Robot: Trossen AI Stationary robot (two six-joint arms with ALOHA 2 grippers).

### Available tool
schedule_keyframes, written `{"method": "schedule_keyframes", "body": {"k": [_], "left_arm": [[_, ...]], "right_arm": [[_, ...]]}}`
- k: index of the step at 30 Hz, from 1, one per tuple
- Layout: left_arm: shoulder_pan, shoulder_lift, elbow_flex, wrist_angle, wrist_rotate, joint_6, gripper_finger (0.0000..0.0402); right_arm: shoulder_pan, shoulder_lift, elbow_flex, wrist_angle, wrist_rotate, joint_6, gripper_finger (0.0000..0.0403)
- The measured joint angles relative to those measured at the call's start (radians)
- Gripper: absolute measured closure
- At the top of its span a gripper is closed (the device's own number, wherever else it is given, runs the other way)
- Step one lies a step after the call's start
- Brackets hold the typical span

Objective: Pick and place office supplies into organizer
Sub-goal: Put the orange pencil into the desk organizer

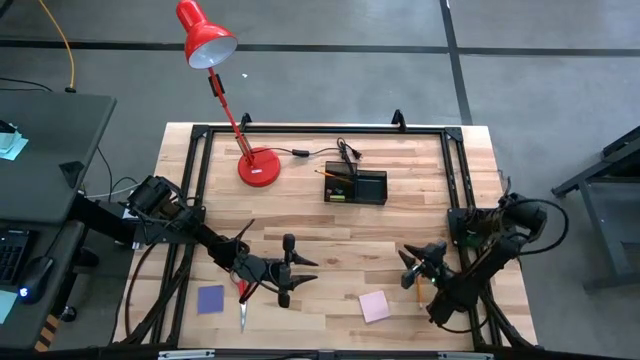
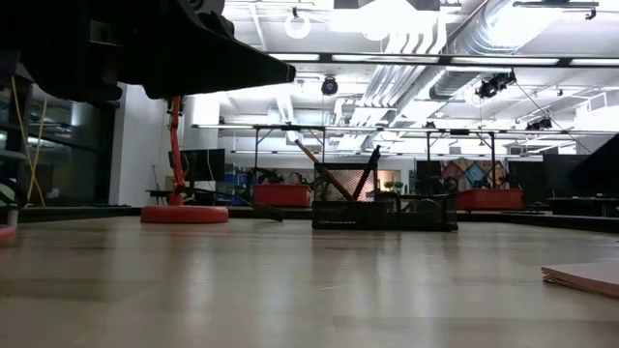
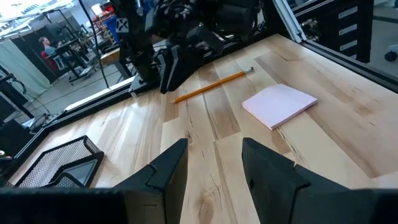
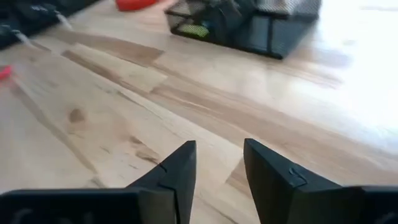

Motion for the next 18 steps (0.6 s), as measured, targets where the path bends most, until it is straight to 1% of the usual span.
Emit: {"method": "schedule_keyframes", "body": {"k": [2,6,7,10,14,17,18], "left_arm": [[0.0,0.0,0.0,0.001,0.0,0.0,0.0259],[0.0,0.0,0.0,0.001,0.0,0.0,0.0259],[0.0,0.0,0.0,0.0,0.0,0.0,0.0259],[0.0,0.0,0.0,0.0,0.0,-0.004,0.0259],[0.0,0.0,0.0,0.0,0.0,-0.015,0.0259],[0.0,0.0,0.0,0.0,0.0,-0.018,0.0259],[0.0,0.0,0.0,0.0,0.0,-0.018,0.0259]], "right_arm": [[-0.009,0.0,0.001,0.005,-0.034,-0.01,0.028],[-0.008,-0.02,0.004,0.025,-0.045,-0.021,0.0281],[-0.008,-0.029,0.004,0.03,-0.066,-0.022,0.0281],[-0.022,-0.042,0.004,0.033,-0.168,-0.027,0.0281],[-0.062,-0.044,0.004,0.03,-0.262,-0.04,0.0281],[-0.107,-0.044,0.004,0.021,-0.401,-0.048,0.0281],[-0.119,-0.044,0.004,0.013,-0.431,-0.049,0.0281]]}}
